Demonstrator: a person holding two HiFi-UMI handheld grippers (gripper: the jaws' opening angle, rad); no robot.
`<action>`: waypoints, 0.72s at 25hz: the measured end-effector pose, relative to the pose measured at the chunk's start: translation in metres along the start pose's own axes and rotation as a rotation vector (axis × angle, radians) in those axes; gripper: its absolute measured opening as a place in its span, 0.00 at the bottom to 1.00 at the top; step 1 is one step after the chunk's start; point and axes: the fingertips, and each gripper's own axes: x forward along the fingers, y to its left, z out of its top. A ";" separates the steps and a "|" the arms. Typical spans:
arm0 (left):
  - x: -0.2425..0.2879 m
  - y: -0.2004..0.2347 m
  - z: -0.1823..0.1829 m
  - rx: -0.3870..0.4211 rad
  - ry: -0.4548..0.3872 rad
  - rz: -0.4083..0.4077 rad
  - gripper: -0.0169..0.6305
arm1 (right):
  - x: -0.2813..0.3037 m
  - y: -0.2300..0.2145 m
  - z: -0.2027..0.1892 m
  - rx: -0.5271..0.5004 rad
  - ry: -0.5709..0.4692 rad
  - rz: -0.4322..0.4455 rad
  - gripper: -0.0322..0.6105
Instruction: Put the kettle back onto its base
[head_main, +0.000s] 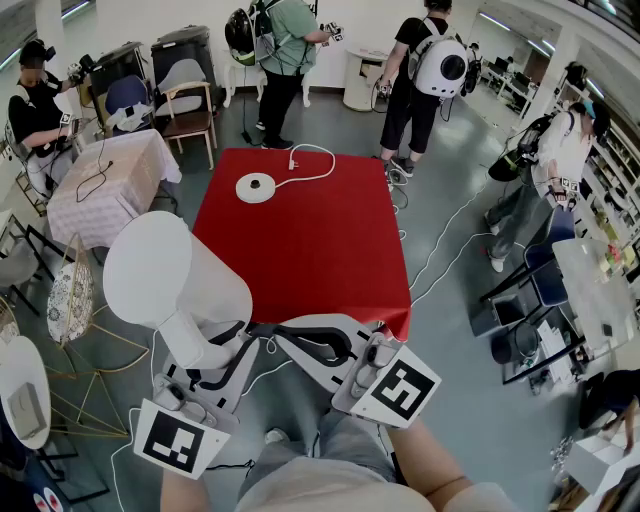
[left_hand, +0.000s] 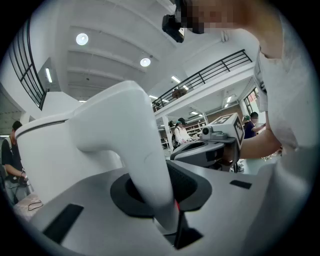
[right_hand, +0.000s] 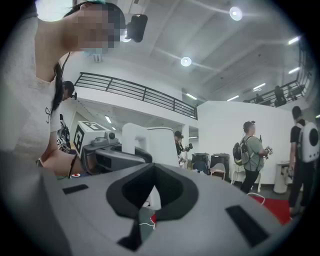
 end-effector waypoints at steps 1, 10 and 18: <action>0.000 -0.001 0.001 0.002 -0.002 -0.001 0.14 | -0.001 0.001 0.000 -0.002 0.003 0.000 0.06; 0.000 -0.005 0.002 -0.003 -0.015 -0.009 0.14 | -0.002 0.003 0.002 -0.013 -0.002 -0.002 0.06; 0.018 -0.003 0.003 -0.025 -0.007 0.015 0.14 | -0.011 -0.017 0.001 0.042 -0.025 0.011 0.06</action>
